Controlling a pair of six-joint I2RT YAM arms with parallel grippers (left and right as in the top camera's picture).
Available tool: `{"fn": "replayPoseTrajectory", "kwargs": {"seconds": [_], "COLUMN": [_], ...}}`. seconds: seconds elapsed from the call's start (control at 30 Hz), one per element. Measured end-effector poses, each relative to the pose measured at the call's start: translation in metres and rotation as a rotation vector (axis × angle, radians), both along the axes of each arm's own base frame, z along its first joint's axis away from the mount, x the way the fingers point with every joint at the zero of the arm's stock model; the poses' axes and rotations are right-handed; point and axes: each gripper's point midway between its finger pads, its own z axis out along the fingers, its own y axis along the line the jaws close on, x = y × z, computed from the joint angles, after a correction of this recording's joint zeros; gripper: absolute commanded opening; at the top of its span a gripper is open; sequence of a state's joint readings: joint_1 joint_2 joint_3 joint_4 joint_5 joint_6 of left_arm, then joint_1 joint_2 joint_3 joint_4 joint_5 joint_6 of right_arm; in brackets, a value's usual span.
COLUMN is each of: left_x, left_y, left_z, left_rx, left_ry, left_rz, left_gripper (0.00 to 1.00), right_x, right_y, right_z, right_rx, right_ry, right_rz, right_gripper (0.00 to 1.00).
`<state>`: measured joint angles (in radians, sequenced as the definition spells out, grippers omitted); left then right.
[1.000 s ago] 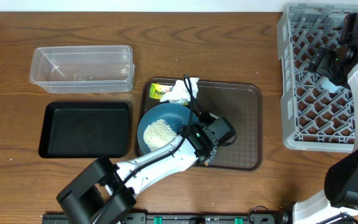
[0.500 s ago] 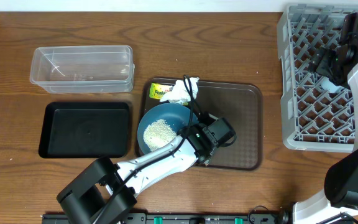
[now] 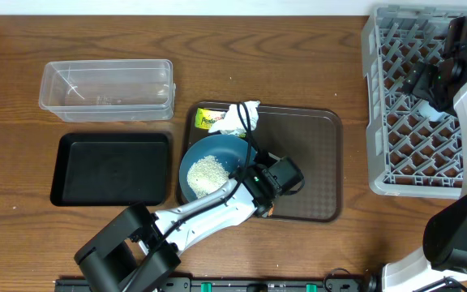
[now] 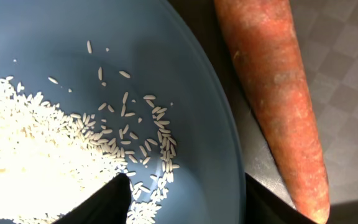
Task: Sort waste into correct bins and load items into the dishwasher rack
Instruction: 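Lower the left gripper and grasp the blue bowl's rim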
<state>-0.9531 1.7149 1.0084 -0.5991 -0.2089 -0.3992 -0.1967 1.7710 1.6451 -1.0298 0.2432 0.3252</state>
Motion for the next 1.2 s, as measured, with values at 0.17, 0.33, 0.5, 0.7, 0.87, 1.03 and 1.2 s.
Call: {"fn": "replayPoseTrajectory", "kwargs": {"seconds": [0.17,0.33,0.5,0.7,0.87,1.03,1.2], "left_x": [0.0004,0.0016,0.0023,0.0025,0.0036,0.0034,0.0032], "left_y": [-0.0006,-0.0019,-0.0032,-0.0036,-0.0033,-0.0032,-0.0029], "left_z": [0.0001,0.0005,0.0008,0.0009,0.0013,0.0012,0.0032], "left_rx": [-0.002,-0.008,-0.014,-0.013,-0.007,0.000,0.010], "left_ry": [-0.002,-0.007,-0.010,-0.012,-0.018,-0.017,-0.013], "left_rz": [0.000,0.001,0.000,-0.005,-0.014,-0.036,-0.050], "left_gripper": [0.35,0.23,0.19,0.06,0.06,0.06,0.06], "right_x": [0.0000,0.0000,0.0000,0.0000,0.0000,0.0000,0.0000], "right_y": [-0.0001,-0.0001,-0.0001,-0.0001,0.0000,-0.0001,-0.0001], "right_z": [0.0000,0.0000,0.0000,0.0000,0.0000,0.0000,0.0000], "right_rx": [0.000,0.000,0.000,0.000,0.000,0.000,0.000], "right_ry": [0.000,0.000,0.000,0.000,0.000,0.000,0.000], "right_rz": [0.000,0.000,0.000,0.000,0.000,0.000,0.000], "right_gripper": [0.99,0.99,0.99,0.99,0.99,0.99,0.99]}}
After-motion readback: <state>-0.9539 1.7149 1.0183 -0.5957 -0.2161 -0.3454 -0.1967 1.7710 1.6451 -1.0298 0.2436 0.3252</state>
